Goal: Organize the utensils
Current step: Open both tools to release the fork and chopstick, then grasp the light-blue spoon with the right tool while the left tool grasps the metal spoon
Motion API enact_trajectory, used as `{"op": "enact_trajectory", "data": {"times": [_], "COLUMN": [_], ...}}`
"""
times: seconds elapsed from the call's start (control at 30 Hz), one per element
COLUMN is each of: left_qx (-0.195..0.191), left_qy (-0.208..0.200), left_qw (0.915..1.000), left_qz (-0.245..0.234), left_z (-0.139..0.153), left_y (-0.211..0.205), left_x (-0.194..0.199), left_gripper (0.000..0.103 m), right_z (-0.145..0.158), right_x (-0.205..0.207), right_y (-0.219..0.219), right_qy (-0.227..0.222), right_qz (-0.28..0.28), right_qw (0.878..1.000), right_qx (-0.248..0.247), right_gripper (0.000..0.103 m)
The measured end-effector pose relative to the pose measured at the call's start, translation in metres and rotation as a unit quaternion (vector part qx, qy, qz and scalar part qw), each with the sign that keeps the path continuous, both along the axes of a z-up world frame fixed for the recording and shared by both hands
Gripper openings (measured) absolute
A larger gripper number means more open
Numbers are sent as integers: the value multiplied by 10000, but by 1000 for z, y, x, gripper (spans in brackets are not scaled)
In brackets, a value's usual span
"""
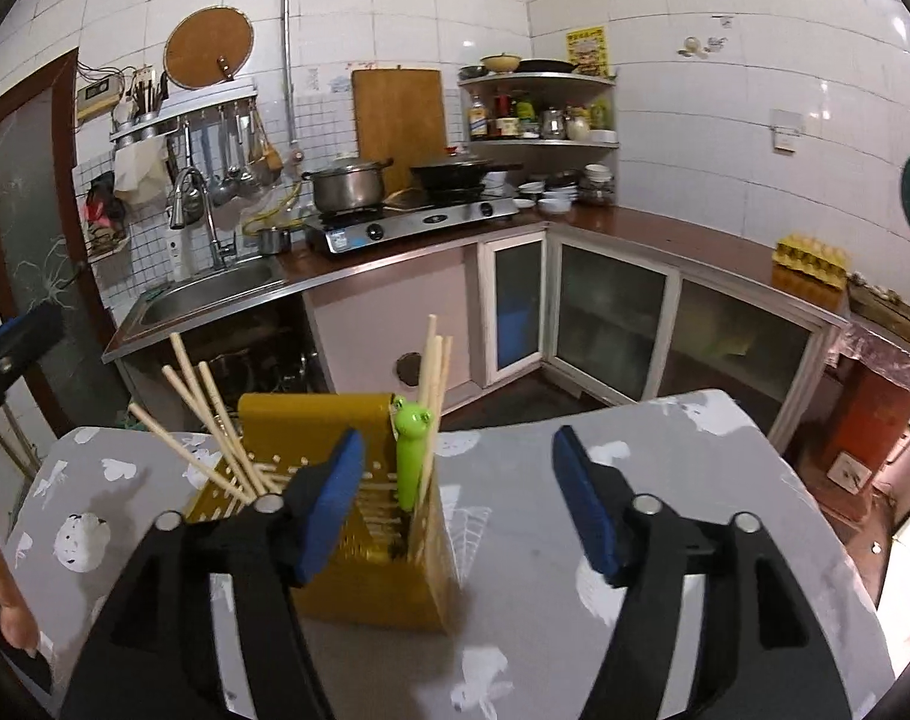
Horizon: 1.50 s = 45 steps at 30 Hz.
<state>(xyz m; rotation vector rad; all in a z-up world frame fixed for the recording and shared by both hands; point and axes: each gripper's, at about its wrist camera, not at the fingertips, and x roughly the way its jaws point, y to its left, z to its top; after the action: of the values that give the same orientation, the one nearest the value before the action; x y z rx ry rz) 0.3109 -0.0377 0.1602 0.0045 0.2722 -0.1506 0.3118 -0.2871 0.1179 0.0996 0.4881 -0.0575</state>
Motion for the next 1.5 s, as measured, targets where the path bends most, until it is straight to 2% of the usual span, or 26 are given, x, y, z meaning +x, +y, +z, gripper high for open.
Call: {"op": "enact_trajectory", "data": {"times": [0.07,0.2,0.37,0.57,0.73,1.07,1.1,1.17,1.3,1.37,1.5], "left_qx": [20,89,137,167,389,471,469,466,459,460,461], "left_qy": [25,282,871,1499,1707,1933,1936,1943,1946,1961,2011], "left_qw": [10000,9994,9958,9883,9842,9797,9796,9795,9795,9792,9783], "left_qz": [57,153,228,239,267,249,249,241,234,236,198], "left_z": [-3,-23,-74,-126,-150,-169,-170,-168,-168,-168,-170], "left_y": [12,31,56,73,76,78,78,76,74,71,60], "left_x": [-20,-40,-57,-69,-74,-74,-73,-72,-72,-71,-72], "left_gripper": [98,98,98,98,98,98,98,98,98,98,98], "right_z": [-1,-19,-67,-120,-145,-159,-160,-163,-167,-166,-164], "right_x": [-19,-48,-84,-109,-111,-95,-94,-92,-92,-92,-92], "right_y": [4,10,27,50,57,73,74,75,74,74,73], "right_qy": [39,264,675,1309,1658,1960,1987,2049,2036,2018,1974], "right_qz": [-77,-164,-199,-137,-137,-268,-272,-256,-219,-171,-91], "right_qw": [9999,9995,9974,9913,9859,9796,9790,9776,9774,9776,9783], "right_qx": [-59,-59,-176,-71,192,359,364,411,525,568,618], "right_gripper": [69,71,71,71,71,70,69,57,46,35,34]}}
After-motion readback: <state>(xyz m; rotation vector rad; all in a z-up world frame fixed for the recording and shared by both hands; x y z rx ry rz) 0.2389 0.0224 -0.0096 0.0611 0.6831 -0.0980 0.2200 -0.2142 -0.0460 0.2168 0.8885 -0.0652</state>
